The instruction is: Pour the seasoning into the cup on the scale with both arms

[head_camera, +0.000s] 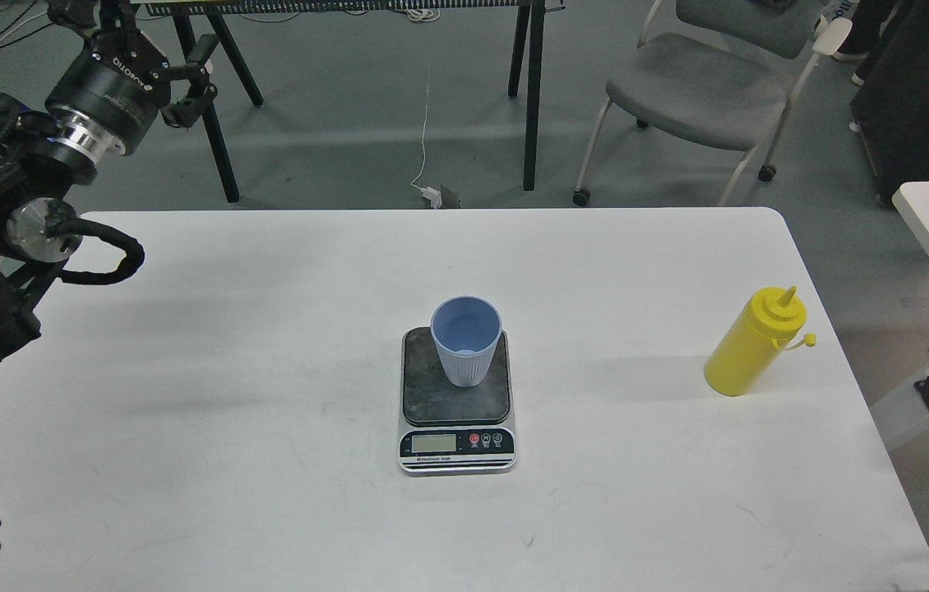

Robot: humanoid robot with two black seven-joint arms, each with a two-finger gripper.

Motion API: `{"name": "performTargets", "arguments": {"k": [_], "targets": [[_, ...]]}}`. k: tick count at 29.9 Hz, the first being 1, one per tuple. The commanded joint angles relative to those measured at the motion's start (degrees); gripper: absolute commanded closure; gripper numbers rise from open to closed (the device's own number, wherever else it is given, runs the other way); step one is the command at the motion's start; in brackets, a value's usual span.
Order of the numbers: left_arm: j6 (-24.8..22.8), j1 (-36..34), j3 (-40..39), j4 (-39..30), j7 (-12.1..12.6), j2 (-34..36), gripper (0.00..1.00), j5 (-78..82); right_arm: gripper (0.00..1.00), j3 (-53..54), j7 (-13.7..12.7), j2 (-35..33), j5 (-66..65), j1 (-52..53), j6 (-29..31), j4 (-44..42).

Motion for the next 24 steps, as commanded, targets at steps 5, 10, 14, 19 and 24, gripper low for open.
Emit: {"name": "performTargets", "arguments": {"k": [5, 10, 14, 19, 24], "targets": [[0.0, 0.6, -0.2, 0.0, 0.0, -0.3, 0.01, -0.1, 0.01, -5.0, -3.3, -3.0, -2.6, 24.7, 0.0, -6.1], [0.0, 0.5, -0.2, 0.0, 0.0, -0.1, 0.01, -0.3, 0.01, -20.7, -6.6, 7.4, -5.8, 42.5, 0.0, -11.3], [0.0, 0.4, 0.1, 0.4, 0.0, 0.0, 0.01, -0.1, 0.01, -30.5, -11.0, 17.1, -6.6, 49.6, 0.0, -12.7], [0.0, 0.5, 0.8, 0.8, 0.0, 0.2, 0.01, 0.2, 0.01, -31.8, -14.4, 26.5, -6.6, 51.3, 0.0, -12.7], [0.0, 0.5, 0.7, 0.8, 0.0, 0.2, 0.01, 0.1, 0.01, -31.5, -14.3, 29.2, -6.6, 50.7, 0.0, -12.3]]}}
